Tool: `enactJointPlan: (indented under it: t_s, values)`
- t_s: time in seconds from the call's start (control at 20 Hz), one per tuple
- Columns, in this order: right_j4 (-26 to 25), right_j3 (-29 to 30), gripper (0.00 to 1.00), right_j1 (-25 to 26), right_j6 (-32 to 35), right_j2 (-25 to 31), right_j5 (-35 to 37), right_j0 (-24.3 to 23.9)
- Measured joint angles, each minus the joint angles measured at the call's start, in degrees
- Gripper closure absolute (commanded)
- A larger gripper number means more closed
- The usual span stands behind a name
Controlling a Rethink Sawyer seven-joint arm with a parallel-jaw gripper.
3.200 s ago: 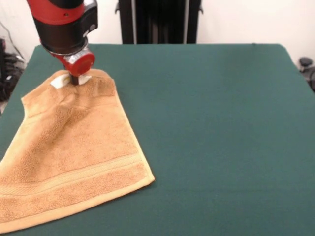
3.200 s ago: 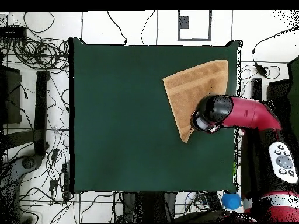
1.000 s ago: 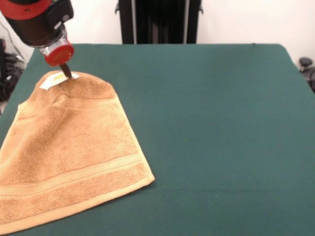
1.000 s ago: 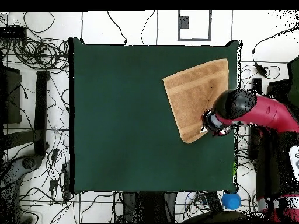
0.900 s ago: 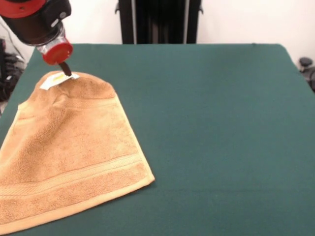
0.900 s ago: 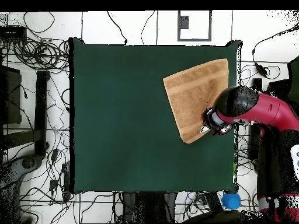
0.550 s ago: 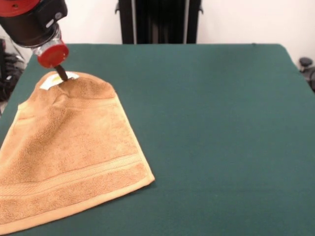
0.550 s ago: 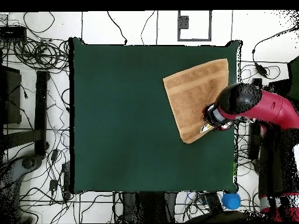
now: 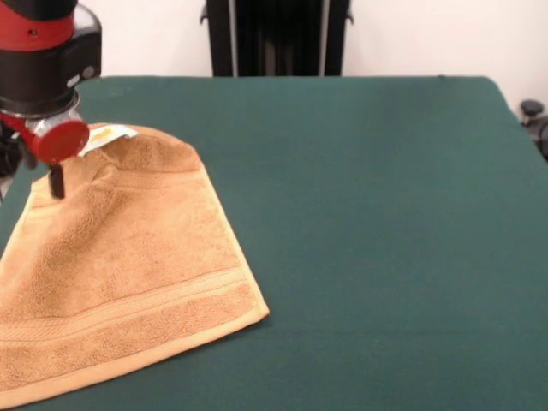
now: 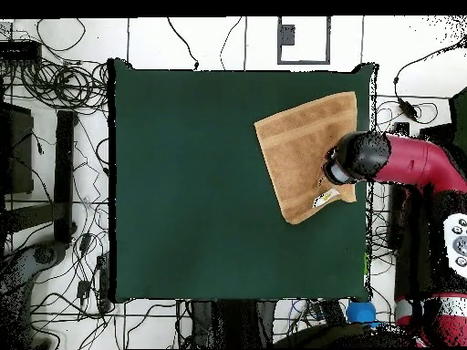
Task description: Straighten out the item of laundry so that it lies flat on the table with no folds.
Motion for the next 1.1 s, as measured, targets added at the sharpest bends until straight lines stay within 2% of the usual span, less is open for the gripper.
enactJointPlan:
  t_s: [0.2,0.45,0.85,1.1]
  values:
    - [-3.63,-1.32,0.00,1.80,0.00,-1.96,-8.14,2.41]
    - [-4.84,-2.97,0.00,3.84,0.00,-1.80,-11.72,2.97]
    - [-2.74,-9.01,0.00,11.44,-0.01,2.48,-11.28,-1.58]
    - [0.90,-12.56,0.00,13.05,-3.05,6.39,-4.39,-4.70]
